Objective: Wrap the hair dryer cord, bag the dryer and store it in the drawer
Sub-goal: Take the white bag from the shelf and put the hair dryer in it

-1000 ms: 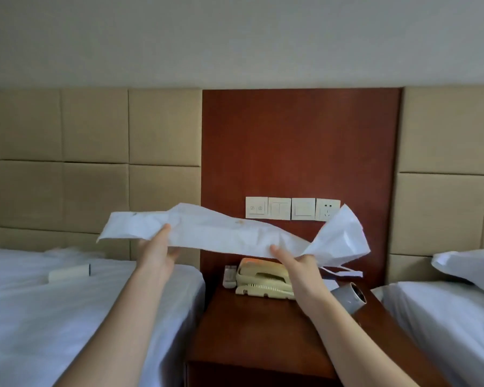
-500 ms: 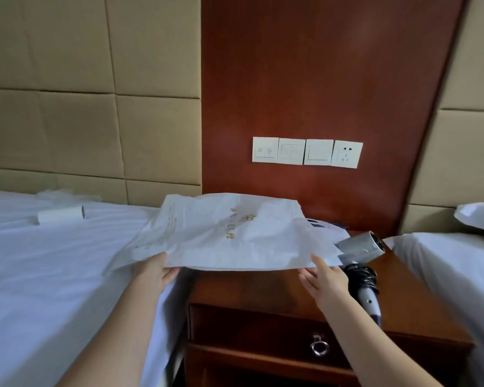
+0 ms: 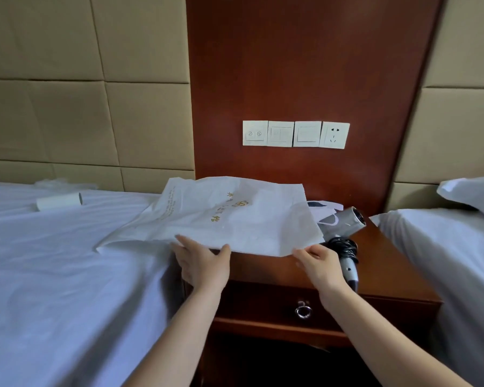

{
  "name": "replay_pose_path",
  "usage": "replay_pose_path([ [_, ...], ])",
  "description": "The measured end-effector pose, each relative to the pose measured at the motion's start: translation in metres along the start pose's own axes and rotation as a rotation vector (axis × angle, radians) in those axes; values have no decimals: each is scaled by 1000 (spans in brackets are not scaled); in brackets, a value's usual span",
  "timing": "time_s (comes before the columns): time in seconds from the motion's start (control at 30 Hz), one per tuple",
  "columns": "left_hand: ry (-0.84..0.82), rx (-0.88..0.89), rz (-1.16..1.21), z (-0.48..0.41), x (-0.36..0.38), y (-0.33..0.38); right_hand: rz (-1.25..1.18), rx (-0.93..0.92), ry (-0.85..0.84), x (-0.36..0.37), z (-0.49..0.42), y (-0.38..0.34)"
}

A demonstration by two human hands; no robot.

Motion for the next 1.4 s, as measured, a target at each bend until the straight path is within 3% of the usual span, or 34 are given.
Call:
replay_pose_path([
  [0.1, -53, 230, -262, 14, 17, 9, 116, -114, -18, -7, 12, 9],
  [0.2, -293, 402, -449, 20, 37, 12, 240, -342, -75, -11, 23, 11],
  [0.27, -461, 400, -314, 20, 51, 16, 264, -518, -118, -14, 27, 11],
  [0.37, -623, 175, 7, 18, 73, 25, 285, -718, -236, -15, 19, 16],
  [0.53, -663, -129, 218, 0, 85, 27, 201, -525, -502, -8, 5, 15],
  [0.67, -676, -224, 240, -4, 83, 20, 43, -396, -426, -14, 1, 10],
  [0.83, -788, -127, 107, 14, 82, 21, 180, -423, -289, -23, -2, 10],
  [0.97, -761, 101, -162, 16, 75, 20, 654, -493, -165, -31, -3, 12],
  [1.03, -713, 147, -229, 15, 72, 20, 757, -442, -125, -37, -4, 14],
  [1.13, -727, 140, -306, 16, 69, 19, 702, -426, -157, -47, -3, 19],
  [1.27, -779, -19, -314, 27, 80, 20, 522, -448, -224, -48, 8, 23],
  [1.4, -736, 66, -398, 28, 101, 20, 503, -440, -260, -44, 11, 31],
])
Point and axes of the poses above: each hand's wrist, its own z-axis away from the middle knuckle, its own x-axis out of the palm, y = z × x, the point moved 1 cm from there along -z, towards the middle knuckle, and after that the axes turned 11 degrees about z, right-handed, at the moved point
